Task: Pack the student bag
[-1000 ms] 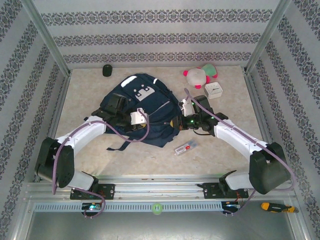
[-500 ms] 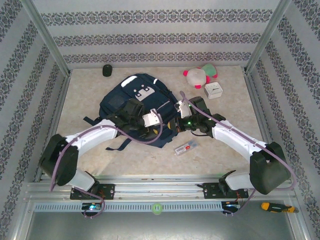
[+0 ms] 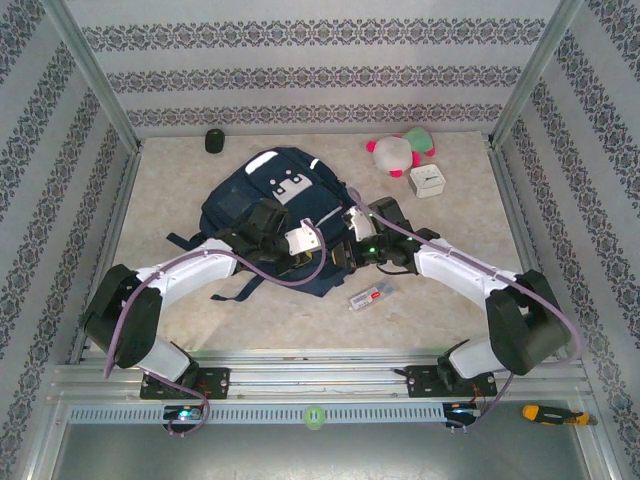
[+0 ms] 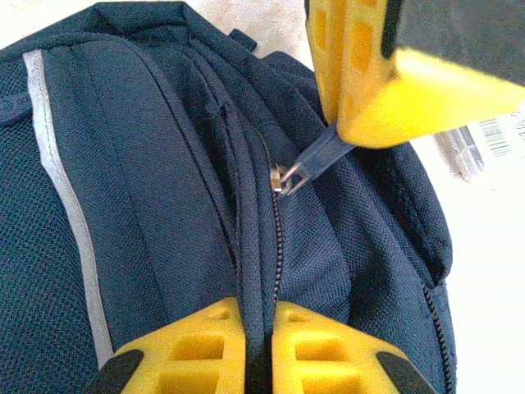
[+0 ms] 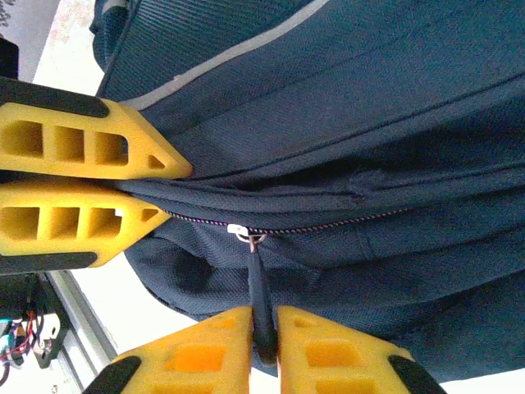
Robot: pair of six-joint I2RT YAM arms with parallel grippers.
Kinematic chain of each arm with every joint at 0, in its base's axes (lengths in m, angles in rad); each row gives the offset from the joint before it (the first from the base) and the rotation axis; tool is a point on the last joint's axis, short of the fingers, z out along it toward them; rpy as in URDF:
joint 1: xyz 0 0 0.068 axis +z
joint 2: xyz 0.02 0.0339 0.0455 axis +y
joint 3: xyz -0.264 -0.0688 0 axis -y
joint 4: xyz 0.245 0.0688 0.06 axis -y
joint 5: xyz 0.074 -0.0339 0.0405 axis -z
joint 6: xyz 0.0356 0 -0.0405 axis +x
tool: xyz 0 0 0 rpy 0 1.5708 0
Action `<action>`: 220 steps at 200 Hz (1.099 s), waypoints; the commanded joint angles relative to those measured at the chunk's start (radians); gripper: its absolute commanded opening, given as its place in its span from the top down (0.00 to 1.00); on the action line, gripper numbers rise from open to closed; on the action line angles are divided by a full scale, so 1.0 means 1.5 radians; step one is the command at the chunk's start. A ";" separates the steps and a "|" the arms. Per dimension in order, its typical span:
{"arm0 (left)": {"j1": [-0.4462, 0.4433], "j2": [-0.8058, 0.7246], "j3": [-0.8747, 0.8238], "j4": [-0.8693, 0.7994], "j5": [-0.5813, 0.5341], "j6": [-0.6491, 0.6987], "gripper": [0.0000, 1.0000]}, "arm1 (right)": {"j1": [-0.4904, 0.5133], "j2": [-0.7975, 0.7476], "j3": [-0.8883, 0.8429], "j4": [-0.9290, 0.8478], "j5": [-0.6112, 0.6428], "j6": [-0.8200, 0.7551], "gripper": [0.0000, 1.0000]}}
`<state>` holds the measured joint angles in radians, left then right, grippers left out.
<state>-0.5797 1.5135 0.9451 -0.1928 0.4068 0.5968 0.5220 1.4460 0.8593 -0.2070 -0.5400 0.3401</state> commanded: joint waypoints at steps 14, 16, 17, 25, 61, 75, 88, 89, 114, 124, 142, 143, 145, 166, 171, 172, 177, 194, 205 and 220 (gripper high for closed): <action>-0.001 -0.015 0.004 0.013 0.082 0.010 0.92 | 0.015 0.023 0.028 0.021 -0.005 -0.015 0.80; -0.001 -0.015 0.005 0.012 0.083 0.009 0.92 | 0.015 0.024 0.028 0.021 -0.004 -0.015 0.80; -0.001 -0.015 0.004 0.012 0.083 0.008 0.92 | 0.016 0.025 0.028 0.021 -0.003 -0.015 0.80; -0.001 -0.017 0.004 0.014 0.089 0.008 0.92 | 0.015 0.031 0.029 0.023 0.000 -0.014 0.80; 0.000 -0.037 -0.004 0.021 0.096 0.007 0.94 | 0.014 0.053 0.039 0.034 -0.010 -0.014 0.84; 0.002 -0.043 -0.008 0.021 0.096 0.014 0.95 | 0.014 0.059 0.044 0.028 -0.004 -0.017 0.84; 0.010 -0.047 -0.014 0.015 0.095 0.020 0.96 | 0.010 0.059 0.049 0.005 0.014 -0.029 0.98; 0.011 -0.048 -0.014 0.014 0.095 0.020 0.96 | 0.009 0.058 0.050 0.002 0.015 -0.030 0.99; 0.058 -0.077 -0.045 -0.001 0.119 0.053 0.98 | -0.046 0.010 0.020 -0.015 0.036 -0.028 1.00; 0.081 -0.093 -0.061 -0.017 0.128 0.082 0.98 | -0.082 -0.010 0.008 -0.021 0.040 -0.030 1.00; 0.128 -0.120 -0.083 -0.052 0.151 0.119 0.97 | -0.126 -0.027 0.006 -0.033 0.022 -0.041 1.00; 0.132 -0.123 -0.084 -0.054 0.152 0.121 0.97 | -0.126 -0.027 0.006 -0.033 0.019 -0.042 1.00; 0.135 -0.125 -0.085 -0.059 0.153 0.124 0.96 | -0.127 -0.028 0.008 -0.034 0.015 -0.044 1.00; 0.166 -0.144 -0.087 -0.111 0.133 0.161 0.77 | -0.093 -0.024 0.028 -0.036 -0.010 -0.048 1.00; 0.166 -0.149 -0.086 -0.120 0.125 0.165 0.66 | -0.080 -0.022 0.031 -0.035 -0.011 -0.049 1.00; 0.167 -0.149 -0.085 -0.120 0.125 0.165 0.63 | -0.078 -0.021 0.032 -0.036 -0.012 -0.049 1.00; 0.166 -0.155 -0.081 -0.125 0.125 0.162 0.52 | -0.062 -0.020 0.034 -0.033 -0.013 -0.047 1.00; 0.145 -0.163 -0.057 -0.106 0.122 0.081 0.31 | -0.023 -0.020 0.039 -0.022 -0.010 -0.032 1.00; 0.103 -0.161 -0.036 -0.086 0.091 0.029 0.24 | -0.004 -0.024 0.043 -0.019 -0.006 -0.020 1.00; 0.032 -0.148 -0.023 -0.032 0.011 -0.019 0.20 | 0.020 -0.036 0.045 -0.017 0.001 -0.006 1.00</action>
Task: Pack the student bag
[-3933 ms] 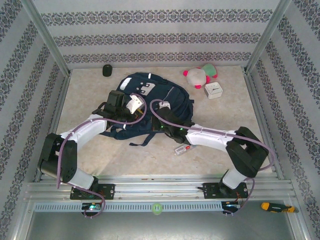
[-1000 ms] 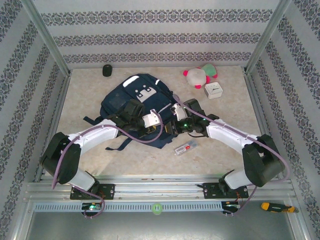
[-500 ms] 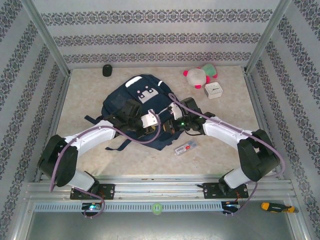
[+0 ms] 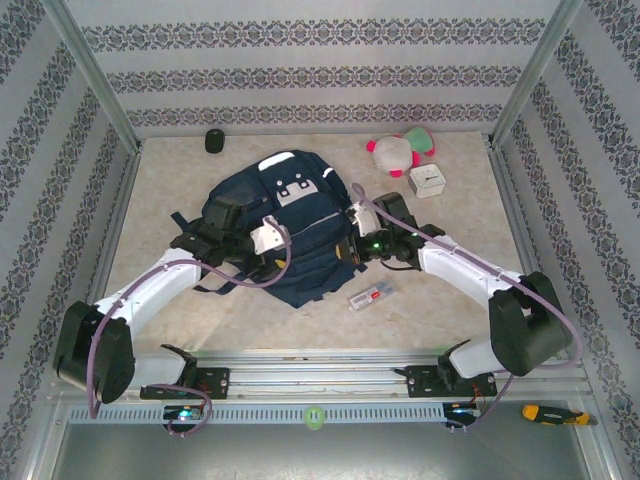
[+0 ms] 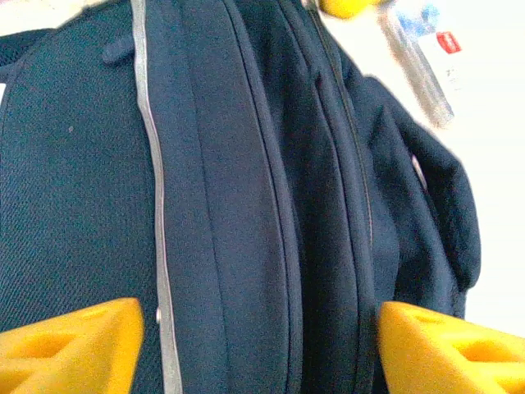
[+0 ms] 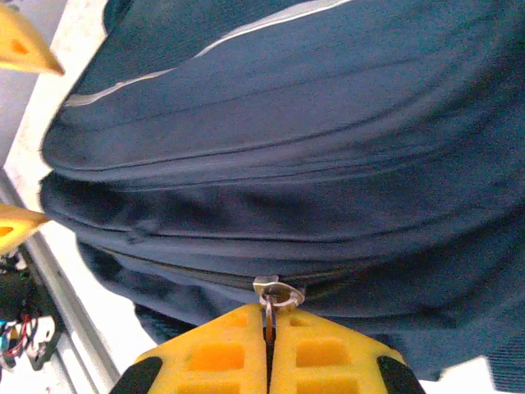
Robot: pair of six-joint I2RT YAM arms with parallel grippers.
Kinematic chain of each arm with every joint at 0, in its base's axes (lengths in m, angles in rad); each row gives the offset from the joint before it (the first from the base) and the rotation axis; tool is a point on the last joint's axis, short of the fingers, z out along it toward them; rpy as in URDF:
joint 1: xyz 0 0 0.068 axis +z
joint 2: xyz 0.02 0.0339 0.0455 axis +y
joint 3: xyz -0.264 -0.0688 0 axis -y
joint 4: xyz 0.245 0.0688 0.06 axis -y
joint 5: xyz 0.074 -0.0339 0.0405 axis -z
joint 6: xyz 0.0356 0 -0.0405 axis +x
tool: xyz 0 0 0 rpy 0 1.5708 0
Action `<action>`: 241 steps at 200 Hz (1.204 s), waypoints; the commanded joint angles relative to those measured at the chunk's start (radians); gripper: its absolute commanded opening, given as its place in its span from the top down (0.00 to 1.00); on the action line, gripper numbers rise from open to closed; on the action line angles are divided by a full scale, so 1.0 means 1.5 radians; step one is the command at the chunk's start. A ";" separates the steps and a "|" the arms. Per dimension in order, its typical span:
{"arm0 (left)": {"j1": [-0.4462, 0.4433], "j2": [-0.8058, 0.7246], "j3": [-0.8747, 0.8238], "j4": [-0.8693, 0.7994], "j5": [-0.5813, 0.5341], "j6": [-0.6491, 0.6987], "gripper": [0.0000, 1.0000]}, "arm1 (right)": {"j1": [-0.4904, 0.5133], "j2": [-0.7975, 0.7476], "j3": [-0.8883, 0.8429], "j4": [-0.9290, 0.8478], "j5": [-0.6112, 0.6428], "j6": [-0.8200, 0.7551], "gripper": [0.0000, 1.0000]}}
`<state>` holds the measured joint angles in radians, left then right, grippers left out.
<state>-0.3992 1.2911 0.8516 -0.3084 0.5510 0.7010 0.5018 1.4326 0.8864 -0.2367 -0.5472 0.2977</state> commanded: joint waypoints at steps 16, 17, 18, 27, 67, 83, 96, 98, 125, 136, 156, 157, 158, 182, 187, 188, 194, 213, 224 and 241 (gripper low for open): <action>-0.119 0.038 0.052 0.098 -0.110 -0.133 0.19 | 0.053 -0.041 0.027 0.003 0.015 0.033 1.00; -0.120 0.042 0.052 0.102 -0.111 -0.135 0.19 | 0.054 -0.042 0.028 0.003 0.016 0.033 1.00; -0.121 0.045 0.053 0.105 -0.112 -0.139 0.19 | 0.055 -0.042 0.027 0.003 0.016 0.034 1.00; -0.128 0.073 0.062 0.124 -0.117 -0.159 0.20 | 0.061 -0.049 0.026 0.003 0.018 0.040 1.00; -0.140 0.184 0.107 0.078 -0.143 -0.118 0.66 | 0.046 -0.073 0.015 -0.012 0.043 0.042 1.00; -0.132 0.164 0.093 0.052 -0.127 -0.076 0.87 | 0.006 -0.073 0.008 -0.022 0.059 0.043 1.00; -0.119 0.131 0.074 0.036 -0.102 -0.048 0.95 | -0.024 -0.063 0.006 -0.029 0.080 0.034 1.00; -0.116 0.126 0.070 0.032 -0.096 -0.045 0.96 | -0.028 -0.061 0.006 -0.030 0.082 0.032 1.00; -0.094 0.058 0.039 -0.003 -0.044 -0.007 1.00 | -0.065 -0.016 0.028 -0.033 0.117 0.004 1.00; -0.084 0.034 0.025 -0.006 -0.024 0.005 1.00 | -0.071 0.000 0.039 -0.032 0.134 -0.007 1.00; -0.062 -0.013 -0.008 -0.014 0.014 0.040 1.00 | -0.088 0.018 0.050 -0.004 0.162 -0.012 1.00; -0.061 -0.014 -0.009 -0.015 0.016 0.042 1.00 | -0.089 0.019 0.050 -0.002 0.163 -0.012 1.00; -0.060 -0.016 -0.010 -0.015 0.017 0.045 1.00 | -0.090 0.019 0.050 0.001 0.164 -0.012 1.00; -0.033 -0.059 -0.031 -0.061 0.062 0.100 1.00 | -0.106 0.046 0.053 0.064 0.161 -0.012 1.00; -0.029 -0.065 -0.031 -0.073 0.067 0.110 1.00 | -0.107 0.054 0.054 0.078 0.157 -0.012 1.00; -0.029 -0.066 -0.031 -0.077 0.069 0.113 1.00 | -0.107 0.056 0.053 0.079 0.157 -0.012 1.00; -0.026 -0.072 -0.031 -0.099 0.073 0.128 1.00 | -0.107 0.065 0.055 0.093 0.150 -0.012 1.00; -0.025 -0.091 -0.034 -0.138 0.087 0.162 1.00 | -0.107 0.092 0.051 0.143 0.142 0.002 1.00; -0.024 -0.104 -0.038 -0.147 0.112 0.174 1.00 | -0.107 0.105 0.051 0.162 0.162 0.012 1.00; -0.027 -0.120 -0.044 -0.164 0.129 0.191 1.00 | -0.110 0.116 0.046 0.197 0.210 0.022 1.00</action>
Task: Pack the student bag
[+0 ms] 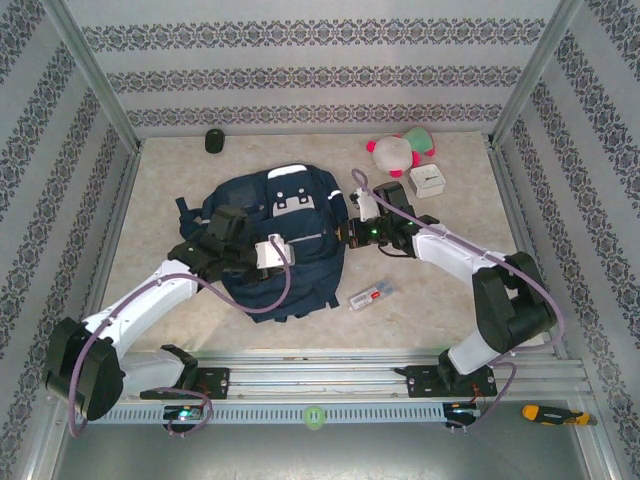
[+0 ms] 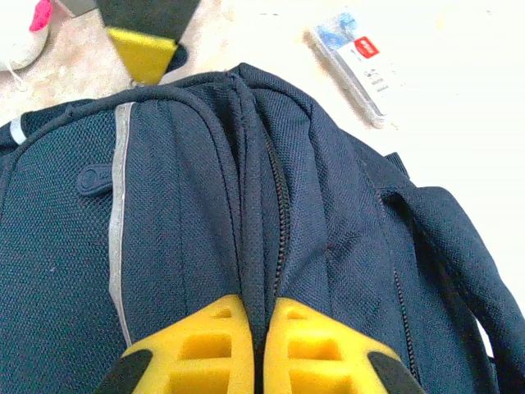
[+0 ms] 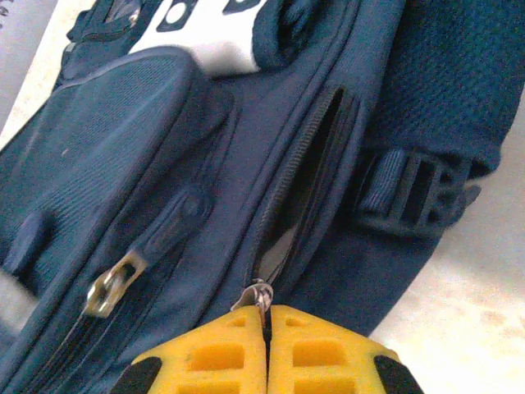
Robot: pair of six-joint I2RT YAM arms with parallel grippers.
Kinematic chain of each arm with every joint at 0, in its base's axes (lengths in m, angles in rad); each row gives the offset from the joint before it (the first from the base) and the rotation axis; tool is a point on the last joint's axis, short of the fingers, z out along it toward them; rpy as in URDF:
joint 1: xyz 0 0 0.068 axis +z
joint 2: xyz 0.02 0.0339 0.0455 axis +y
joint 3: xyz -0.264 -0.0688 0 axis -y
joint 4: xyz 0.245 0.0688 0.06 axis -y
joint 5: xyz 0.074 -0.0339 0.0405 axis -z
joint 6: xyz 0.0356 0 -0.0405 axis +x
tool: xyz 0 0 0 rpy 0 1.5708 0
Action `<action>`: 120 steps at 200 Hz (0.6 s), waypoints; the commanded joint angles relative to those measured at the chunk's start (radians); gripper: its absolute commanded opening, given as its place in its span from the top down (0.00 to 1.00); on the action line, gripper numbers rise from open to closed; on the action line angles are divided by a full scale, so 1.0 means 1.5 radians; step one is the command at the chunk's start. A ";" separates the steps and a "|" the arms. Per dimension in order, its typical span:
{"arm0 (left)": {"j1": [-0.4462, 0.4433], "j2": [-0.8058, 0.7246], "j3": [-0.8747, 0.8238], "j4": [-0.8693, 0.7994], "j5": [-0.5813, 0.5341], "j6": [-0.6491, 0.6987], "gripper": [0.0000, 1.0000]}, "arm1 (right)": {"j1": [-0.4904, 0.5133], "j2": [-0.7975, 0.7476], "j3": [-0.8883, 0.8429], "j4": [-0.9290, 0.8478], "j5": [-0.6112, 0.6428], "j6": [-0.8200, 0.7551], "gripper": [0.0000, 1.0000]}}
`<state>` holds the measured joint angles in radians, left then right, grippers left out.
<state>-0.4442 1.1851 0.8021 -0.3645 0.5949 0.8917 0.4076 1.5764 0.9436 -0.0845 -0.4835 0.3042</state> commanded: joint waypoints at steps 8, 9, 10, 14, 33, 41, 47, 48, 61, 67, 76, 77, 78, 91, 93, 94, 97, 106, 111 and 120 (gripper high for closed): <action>0.003 -0.057 -0.016 -0.129 0.098 0.068 1.00 | -0.052 0.025 0.006 0.115 0.174 0.024 1.00; 0.003 -0.058 -0.017 -0.129 0.097 0.069 1.00 | -0.053 0.026 0.007 0.118 0.175 0.025 1.00; 0.003 -0.060 -0.018 -0.129 0.097 0.069 1.00 | -0.054 0.027 0.007 0.120 0.175 0.026 1.00; 0.002 -0.063 -0.021 -0.129 0.093 0.071 1.00 | -0.057 0.031 0.008 0.130 0.175 0.029 1.00; 0.002 -0.079 -0.029 -0.134 0.075 0.077 0.99 | -0.065 0.061 0.025 0.143 0.161 0.028 1.00; 0.003 -0.085 -0.028 -0.145 0.073 0.083 0.97 | -0.065 0.075 0.030 0.154 0.145 0.024 1.00; 0.002 -0.090 -0.028 -0.150 0.071 0.088 0.95 | -0.064 0.084 0.031 0.167 0.134 0.023 1.00; 0.001 -0.091 -0.028 -0.151 0.071 0.088 0.95 | -0.064 0.086 0.030 0.169 0.133 0.023 1.00; 0.001 -0.105 -0.030 -0.157 0.065 0.088 0.95 | -0.058 0.104 0.033 0.183 0.132 0.023 1.00; 0.002 -0.110 -0.030 -0.165 0.061 0.096 0.94 | -0.056 0.112 0.035 0.185 0.137 0.026 1.00; -0.001 -0.119 -0.032 -0.174 0.051 0.106 0.95 | -0.054 0.121 0.038 0.190 0.155 0.034 1.00; -0.001 -0.120 -0.033 -0.174 0.050 0.107 0.95 | -0.054 0.122 0.038 0.190 0.158 0.035 1.00; -0.001 -0.122 -0.034 -0.174 0.049 0.106 0.95 | -0.054 0.122 0.039 0.192 0.160 0.037 1.00; -0.001 -0.142 -0.050 -0.168 0.037 0.107 0.96 | -0.054 0.130 0.034 0.208 0.216 0.065 1.00; -0.002 -0.145 -0.051 -0.169 0.035 0.108 0.96 | -0.055 0.131 0.033 0.211 0.227 0.070 1.00; -0.002 -0.146 -0.052 -0.170 0.034 0.109 0.96 | -0.055 0.131 0.033 0.212 0.233 0.072 1.00; -0.002 -0.149 -0.053 -0.173 0.029 0.112 0.97 | -0.056 0.132 0.032 0.217 0.247 0.079 1.00; -0.002 -0.157 -0.056 -0.186 0.016 0.124 0.97 | -0.059 0.135 0.025 0.233 0.279 0.102 1.00; -0.001 -0.161 -0.058 -0.192 0.009 0.134 0.98 | -0.060 0.137 0.021 0.243 0.291 0.115 1.00; -0.001 -0.169 -0.064 -0.192 0.000 0.141 0.98 | -0.062 0.137 0.015 0.261 0.299 0.134 1.00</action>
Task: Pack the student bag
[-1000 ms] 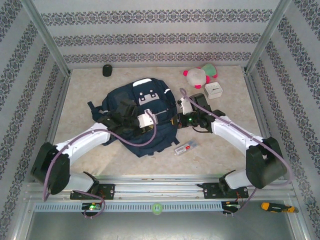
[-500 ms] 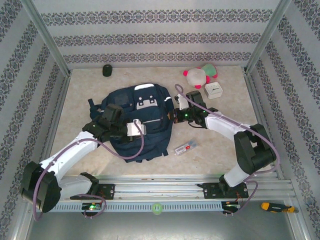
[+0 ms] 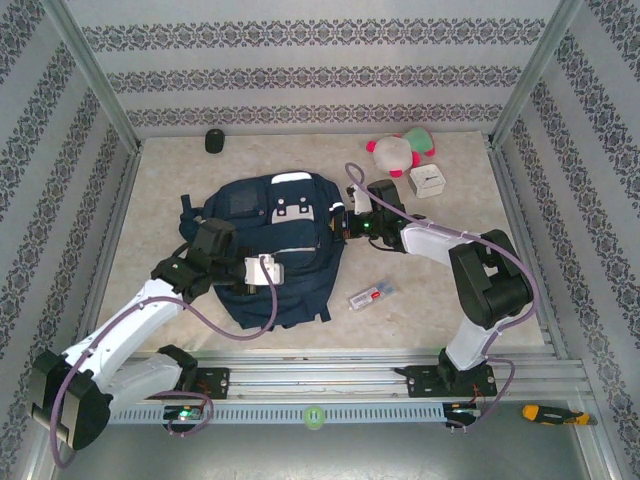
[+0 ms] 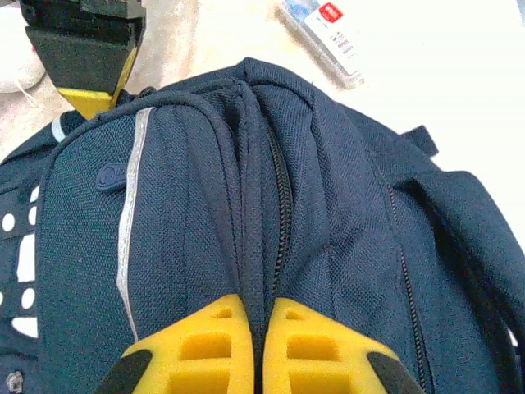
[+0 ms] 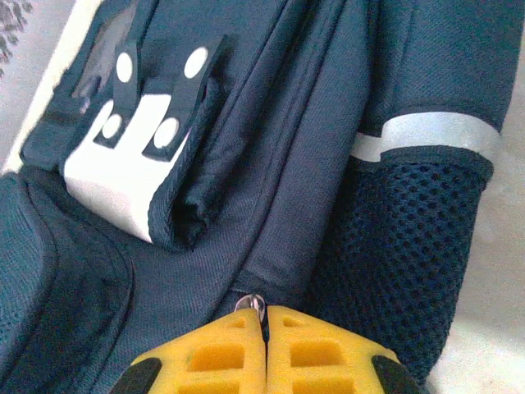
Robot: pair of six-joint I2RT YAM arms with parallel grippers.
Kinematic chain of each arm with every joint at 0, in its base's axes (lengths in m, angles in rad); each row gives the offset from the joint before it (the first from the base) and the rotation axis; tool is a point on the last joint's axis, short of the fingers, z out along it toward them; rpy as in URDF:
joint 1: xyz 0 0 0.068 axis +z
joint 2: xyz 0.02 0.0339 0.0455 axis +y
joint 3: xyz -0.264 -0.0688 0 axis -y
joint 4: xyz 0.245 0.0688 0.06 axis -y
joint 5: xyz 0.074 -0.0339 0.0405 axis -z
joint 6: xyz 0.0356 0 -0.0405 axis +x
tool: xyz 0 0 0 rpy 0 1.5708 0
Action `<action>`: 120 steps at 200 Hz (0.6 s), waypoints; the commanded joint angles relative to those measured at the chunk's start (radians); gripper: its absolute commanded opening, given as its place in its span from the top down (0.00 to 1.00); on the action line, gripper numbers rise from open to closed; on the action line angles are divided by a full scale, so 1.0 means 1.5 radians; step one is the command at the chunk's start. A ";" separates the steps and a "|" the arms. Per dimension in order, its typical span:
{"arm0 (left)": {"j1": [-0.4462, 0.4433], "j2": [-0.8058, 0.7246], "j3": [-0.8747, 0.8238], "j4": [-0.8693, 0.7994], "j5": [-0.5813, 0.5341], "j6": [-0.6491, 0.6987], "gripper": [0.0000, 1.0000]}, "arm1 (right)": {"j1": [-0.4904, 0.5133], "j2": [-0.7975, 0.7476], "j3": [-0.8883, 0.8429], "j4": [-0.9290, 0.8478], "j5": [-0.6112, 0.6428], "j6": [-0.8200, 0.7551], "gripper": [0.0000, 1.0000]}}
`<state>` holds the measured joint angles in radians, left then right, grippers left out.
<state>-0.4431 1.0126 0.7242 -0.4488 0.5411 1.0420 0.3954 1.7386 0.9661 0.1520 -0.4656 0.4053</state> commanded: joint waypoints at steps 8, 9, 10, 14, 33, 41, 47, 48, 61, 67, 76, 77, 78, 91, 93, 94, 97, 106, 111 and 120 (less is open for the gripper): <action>-0.003 -0.060 -0.016 -0.137 0.028 0.048 0.98 | -0.053 0.027 -0.007 0.112 0.290 0.075 1.00; -0.003 -0.060 -0.016 -0.138 0.027 0.050 0.98 | -0.053 0.026 -0.007 0.112 0.290 0.076 1.00; -0.003 -0.060 -0.017 -0.138 0.026 0.050 0.98 | -0.052 0.025 -0.007 0.113 0.291 0.077 1.00; -0.002 -0.061 -0.018 -0.139 0.021 0.055 0.98 | -0.051 0.022 -0.012 0.115 0.292 0.079 1.00; -0.002 -0.057 -0.015 -0.134 -0.007 0.066 0.96 | -0.050 -0.011 -0.047 0.127 0.287 0.086 1.00; -0.001 -0.053 -0.014 -0.128 -0.015 0.061 0.92 | -0.049 -0.032 -0.071 0.143 0.269 0.083 1.00; -0.002 -0.050 -0.012 -0.126 -0.019 0.055 0.88 | -0.050 -0.047 -0.087 0.157 0.246 0.078 1.00; -0.002 -0.050 -0.011 -0.126 -0.020 0.054 0.87 | -0.050 -0.049 -0.091 0.159 0.241 0.077 1.00; -0.002 -0.048 -0.001 -0.116 -0.010 0.009 0.60 | -0.048 -0.087 -0.113 0.160 0.171 0.039 0.88; -0.002 -0.050 0.006 -0.105 -0.005 -0.027 0.51 | -0.044 -0.104 -0.123 0.147 0.153 0.012 0.75; -0.001 -0.057 0.017 -0.098 0.014 -0.075 0.27 | -0.034 -0.140 -0.135 0.129 0.131 -0.040 0.55; -0.001 -0.058 0.019 -0.098 0.015 -0.079 0.25 | -0.034 -0.144 -0.137 0.126 0.129 -0.045 0.54; -0.001 -0.059 0.021 -0.097 0.017 -0.084 0.23 | -0.033 -0.148 -0.139 0.125 0.128 -0.051 0.53; -0.001 -0.074 0.034 -0.090 0.041 -0.139 0.17 | -0.026 -0.205 -0.157 0.093 0.106 -0.117 0.53; -0.001 -0.077 0.036 -0.090 0.043 -0.146 0.17 | -0.026 -0.213 -0.160 0.090 0.100 -0.126 0.53; -0.001 -0.078 0.037 -0.088 0.044 -0.151 0.17 | -0.026 -0.217 -0.161 0.088 0.096 -0.131 0.53; -0.002 -0.082 0.037 -0.085 0.043 -0.162 0.16 | -0.027 -0.228 -0.164 0.084 0.085 -0.144 0.53; -0.002 -0.093 0.036 -0.070 0.025 -0.188 0.16 | -0.026 -0.257 -0.173 0.073 0.051 -0.191 0.53; -0.002 -0.098 0.035 -0.062 0.013 -0.195 0.16 | -0.027 -0.271 -0.176 0.068 0.029 -0.217 0.53; -0.001 -0.098 0.033 -0.059 -0.004 -0.187 0.16 | -0.026 -0.289 -0.176 0.051 -0.012 -0.277 0.54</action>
<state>-0.4438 0.8951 0.7467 -0.5838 0.5484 0.8745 0.3561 1.3903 0.7189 0.2726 -0.3050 0.2562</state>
